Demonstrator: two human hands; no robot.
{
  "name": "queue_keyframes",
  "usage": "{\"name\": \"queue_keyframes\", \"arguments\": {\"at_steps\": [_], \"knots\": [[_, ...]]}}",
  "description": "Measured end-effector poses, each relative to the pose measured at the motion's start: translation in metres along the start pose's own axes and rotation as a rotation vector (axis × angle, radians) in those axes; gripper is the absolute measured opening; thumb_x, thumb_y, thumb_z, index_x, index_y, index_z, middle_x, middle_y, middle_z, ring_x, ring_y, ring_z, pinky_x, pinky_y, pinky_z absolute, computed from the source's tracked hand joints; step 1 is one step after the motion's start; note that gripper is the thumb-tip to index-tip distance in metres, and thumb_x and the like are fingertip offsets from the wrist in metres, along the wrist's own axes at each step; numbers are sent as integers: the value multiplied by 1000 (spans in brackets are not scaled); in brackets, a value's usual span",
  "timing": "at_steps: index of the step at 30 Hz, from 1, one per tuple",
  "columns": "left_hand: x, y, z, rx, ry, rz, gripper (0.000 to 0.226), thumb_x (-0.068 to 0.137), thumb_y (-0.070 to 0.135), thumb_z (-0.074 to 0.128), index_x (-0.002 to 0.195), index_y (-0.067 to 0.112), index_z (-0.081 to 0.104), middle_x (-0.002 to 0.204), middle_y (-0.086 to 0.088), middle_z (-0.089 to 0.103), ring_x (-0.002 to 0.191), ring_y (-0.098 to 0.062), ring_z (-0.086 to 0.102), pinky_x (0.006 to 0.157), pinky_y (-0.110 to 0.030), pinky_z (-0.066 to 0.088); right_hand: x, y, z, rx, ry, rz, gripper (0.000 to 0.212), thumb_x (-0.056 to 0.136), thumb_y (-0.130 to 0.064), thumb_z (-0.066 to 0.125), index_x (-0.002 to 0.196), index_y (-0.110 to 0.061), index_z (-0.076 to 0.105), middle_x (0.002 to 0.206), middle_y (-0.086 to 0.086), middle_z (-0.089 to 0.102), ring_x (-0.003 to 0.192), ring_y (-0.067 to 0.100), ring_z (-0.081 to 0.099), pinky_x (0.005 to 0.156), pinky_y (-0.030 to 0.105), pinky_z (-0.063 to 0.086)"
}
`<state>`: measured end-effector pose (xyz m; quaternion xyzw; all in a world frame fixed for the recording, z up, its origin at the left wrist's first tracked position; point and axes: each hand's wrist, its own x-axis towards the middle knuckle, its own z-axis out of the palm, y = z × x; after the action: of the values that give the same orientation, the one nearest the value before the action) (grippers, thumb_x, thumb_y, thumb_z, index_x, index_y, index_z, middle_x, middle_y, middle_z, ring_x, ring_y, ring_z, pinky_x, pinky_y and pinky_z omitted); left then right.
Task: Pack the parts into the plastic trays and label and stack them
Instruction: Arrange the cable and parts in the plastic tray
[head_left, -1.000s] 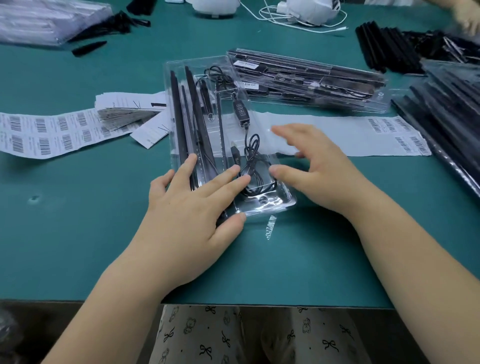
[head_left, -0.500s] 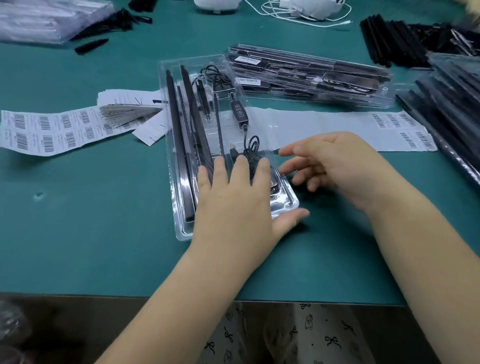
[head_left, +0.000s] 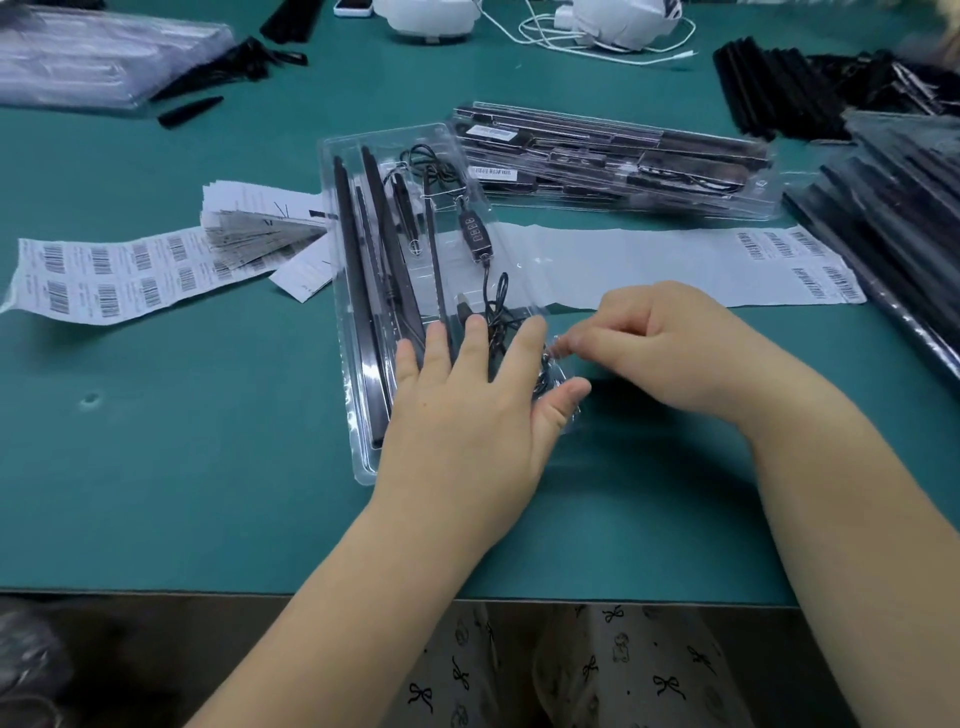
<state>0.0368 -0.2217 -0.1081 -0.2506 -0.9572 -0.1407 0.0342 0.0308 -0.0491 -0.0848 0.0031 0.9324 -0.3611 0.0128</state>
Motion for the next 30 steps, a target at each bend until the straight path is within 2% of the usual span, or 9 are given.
{"name": "queue_keyframes", "arguments": {"at_steps": [5, 7, 9, 11, 13, 17, 22, 27, 30], "knots": [[-1, -2, -1, -82, 30, 9, 84, 81, 61, -4, 149, 22, 28, 150, -16, 34, 139, -40, 26, 114, -51, 12, -2, -2, 4, -338, -204, -88, 39, 80, -51, 32, 106, -50, 61, 79, -6, 50, 78, 10, 51, 76, 40, 45], [-2, -2, -1, -127, 37, -8, 86, 80, 62, -2, 148, 18, 27, 151, -14, 33, 140, -38, 25, 115, -49, 11, -1, -4, 6, -320, -154, -85, 48, 73, -54, 35, 112, -49, 61, 81, -9, 46, 77, 5, 47, 76, 37, 44], [-3, -2, -2, -111, 31, -21, 90, 78, 63, -4, 149, 14, 25, 153, -11, 31, 141, -34, 24, 116, -46, 10, 0, -5, 10, -209, 4, -81, 50, 67, -53, 49, 114, -44, 63, 80, -11, 46, 71, 0, 45, 71, 30, 42], [-2, -1, -2, -87, 27, -23, 93, 77, 63, -5, 148, 12, 27, 153, -12, 30, 141, -35, 24, 116, -45, 10, 2, -3, 15, -41, 99, 2, 47, 67, -41, 69, 113, -40, 58, 79, -11, 51, 65, 0, 46, 64, 25, 39], [-2, -1, -3, -63, 12, -20, 95, 76, 64, -7, 148, 12, 27, 154, -13, 28, 142, -35, 22, 116, -45, 9, 5, 0, 20, 59, 95, 84, 44, 70, -30, 74, 108, -36, 53, 76, -11, 56, 61, 1, 48, 60, 25, 39], [0, 0, -2, 19, -24, -7, 99, 72, 65, -13, 150, 15, 21, 156, -11, 24, 144, -34, 17, 116, -44, 6, 10, -1, 25, -12, 125, 62, 32, 74, -28, 73, 97, -35, 51, 75, -12, 57, 65, 2, 50, 63, 28, 44], [0, -1, -2, 110, -17, 42, 98, 77, 68, -2, 147, 8, 29, 150, -16, 35, 139, -39, 28, 115, -49, 15, 12, 2, 25, -52, 144, 54, 28, 75, -32, 75, 93, -34, 54, 74, -12, 57, 62, 0, 49, 58, 24, 39], [0, -3, 0, 213, -71, 42, 99, 72, 67, -13, 152, 14, 12, 157, -12, 21, 143, -36, 18, 116, -47, 7, 15, 7, 10, 40, 67, 39, 13, 83, -28, 70, 87, -40, 66, 62, -13, 61, 52, -5, 50, 55, 11, 39], [1, -3, 2, 246, -86, 40, 100, 68, 65, -21, 152, 17, 3, 159, -10, 12, 145, -35, 11, 116, -48, 3, 15, 11, 0, 130, 0, 73, 24, 87, -27, 65, 82, -50, 69, 62, -5, 67, 51, 1, 51, 49, 11, 43]]}}
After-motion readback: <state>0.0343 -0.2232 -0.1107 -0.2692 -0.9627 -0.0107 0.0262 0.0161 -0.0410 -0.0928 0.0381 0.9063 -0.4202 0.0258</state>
